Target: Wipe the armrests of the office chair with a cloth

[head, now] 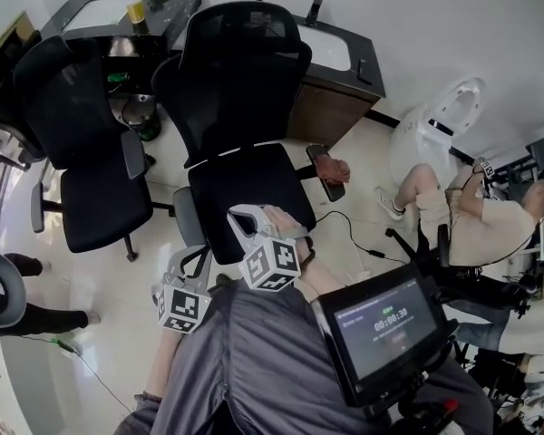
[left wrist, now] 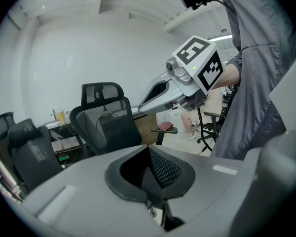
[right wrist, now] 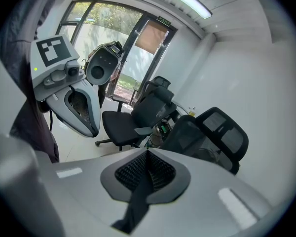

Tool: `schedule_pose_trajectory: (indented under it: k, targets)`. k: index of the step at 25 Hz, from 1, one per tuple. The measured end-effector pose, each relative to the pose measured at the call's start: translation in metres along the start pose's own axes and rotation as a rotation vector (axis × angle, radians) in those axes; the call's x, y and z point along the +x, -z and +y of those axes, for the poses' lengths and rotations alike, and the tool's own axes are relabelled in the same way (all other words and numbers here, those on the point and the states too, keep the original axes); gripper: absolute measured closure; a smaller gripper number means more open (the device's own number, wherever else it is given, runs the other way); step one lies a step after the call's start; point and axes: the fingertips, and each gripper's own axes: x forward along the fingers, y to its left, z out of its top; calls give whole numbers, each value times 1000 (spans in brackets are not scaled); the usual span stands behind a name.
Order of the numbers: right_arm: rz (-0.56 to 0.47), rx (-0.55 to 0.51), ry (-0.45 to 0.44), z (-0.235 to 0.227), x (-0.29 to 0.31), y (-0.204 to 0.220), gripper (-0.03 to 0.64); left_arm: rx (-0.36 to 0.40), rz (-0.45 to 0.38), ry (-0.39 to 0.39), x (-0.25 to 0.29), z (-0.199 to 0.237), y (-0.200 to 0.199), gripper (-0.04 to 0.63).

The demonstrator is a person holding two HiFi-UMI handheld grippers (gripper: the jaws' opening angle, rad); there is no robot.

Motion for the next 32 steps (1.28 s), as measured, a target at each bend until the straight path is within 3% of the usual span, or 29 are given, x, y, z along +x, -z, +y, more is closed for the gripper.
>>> schedule_pose_trajectory:
  k: [32]
  targets:
    - [45,-46,39,-4,-7,8,617,14,-2,23,4,-4,-1,578]
